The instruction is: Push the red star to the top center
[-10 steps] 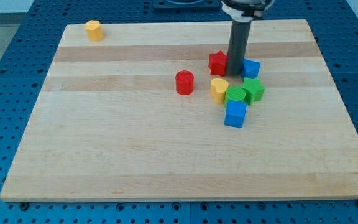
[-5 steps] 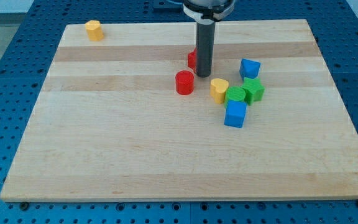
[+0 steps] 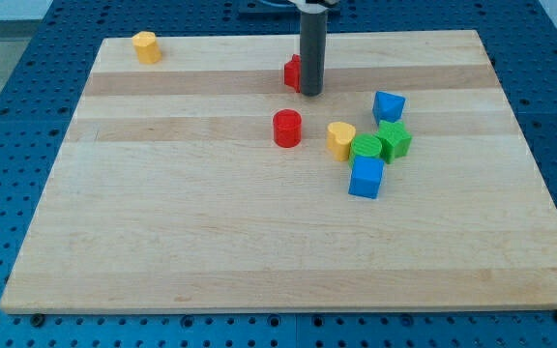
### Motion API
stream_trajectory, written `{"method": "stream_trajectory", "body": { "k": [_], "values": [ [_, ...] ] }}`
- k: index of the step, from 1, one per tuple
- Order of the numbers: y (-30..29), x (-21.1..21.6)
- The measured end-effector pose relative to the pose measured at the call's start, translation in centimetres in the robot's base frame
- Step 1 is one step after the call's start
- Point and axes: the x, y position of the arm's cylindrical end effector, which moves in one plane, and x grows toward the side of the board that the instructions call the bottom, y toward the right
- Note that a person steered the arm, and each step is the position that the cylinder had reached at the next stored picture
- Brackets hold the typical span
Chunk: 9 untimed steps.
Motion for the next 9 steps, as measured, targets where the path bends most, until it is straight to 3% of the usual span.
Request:
{"method": "stream_trajectory", "body": {
  "k": [9],
  "values": [
    [-3.5, -4.6]
  ]
}}
